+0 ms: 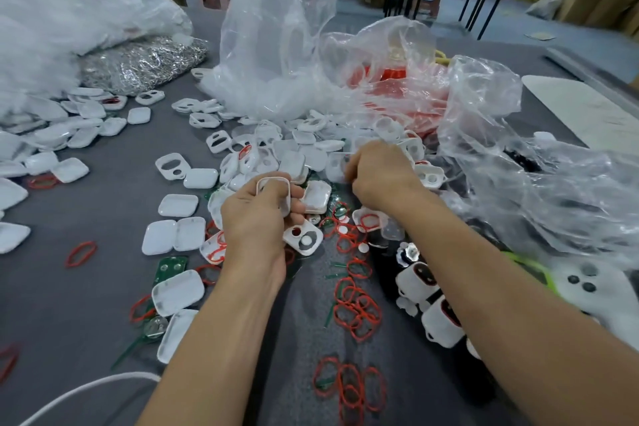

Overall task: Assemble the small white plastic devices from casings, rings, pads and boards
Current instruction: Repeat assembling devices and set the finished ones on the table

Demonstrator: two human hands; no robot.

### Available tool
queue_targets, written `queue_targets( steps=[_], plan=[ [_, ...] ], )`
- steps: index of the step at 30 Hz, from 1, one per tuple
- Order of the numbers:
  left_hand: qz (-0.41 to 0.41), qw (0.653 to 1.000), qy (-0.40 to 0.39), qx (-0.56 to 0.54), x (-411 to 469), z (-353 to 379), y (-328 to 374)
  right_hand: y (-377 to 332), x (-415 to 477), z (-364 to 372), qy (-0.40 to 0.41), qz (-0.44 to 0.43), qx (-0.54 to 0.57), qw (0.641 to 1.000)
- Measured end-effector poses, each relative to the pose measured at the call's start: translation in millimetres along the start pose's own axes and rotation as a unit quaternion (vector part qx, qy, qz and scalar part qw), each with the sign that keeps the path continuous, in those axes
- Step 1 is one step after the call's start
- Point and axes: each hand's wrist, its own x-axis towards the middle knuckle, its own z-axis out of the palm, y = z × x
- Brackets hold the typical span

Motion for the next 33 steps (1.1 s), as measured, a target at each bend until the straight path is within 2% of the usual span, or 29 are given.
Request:
queue_targets(
  steps=[9,13,16,20,24,27,33],
  plan=[
    [-0.001,1.0,0.005,0.007,1,-1,1,19,9,-13,-0.013,-0.007,-0.092,0.996],
    [-0.002,1.0,-0.01,0.017,0,-1,2,26,1,-23,0.043,0.001,-0.038,0.998],
    [-0.013,0.999,-0.024,0.034,0,0,0,35,-8,-30,0.045,0.005,0.008,0.999],
    [-0.016,0.998,-0.038,0.056,-1,2,-4,38,-23,-28,0.116,-0.002,-0.054,0.992],
    [-0.009,0.997,-0.044,0.067,-2,3,-5,33,-28,-17,0.05,-0.045,-0.076,0.995],
    [-0.012,0.996,-0.047,0.074,-4,4,-5,34,-26,-11,0.057,-0.05,-0.085,0.993],
    [-0.014,0.994,-0.055,0.088,-3,5,-4,40,-16,-9,0.031,-0.047,0.01,0.998]
  ],
)
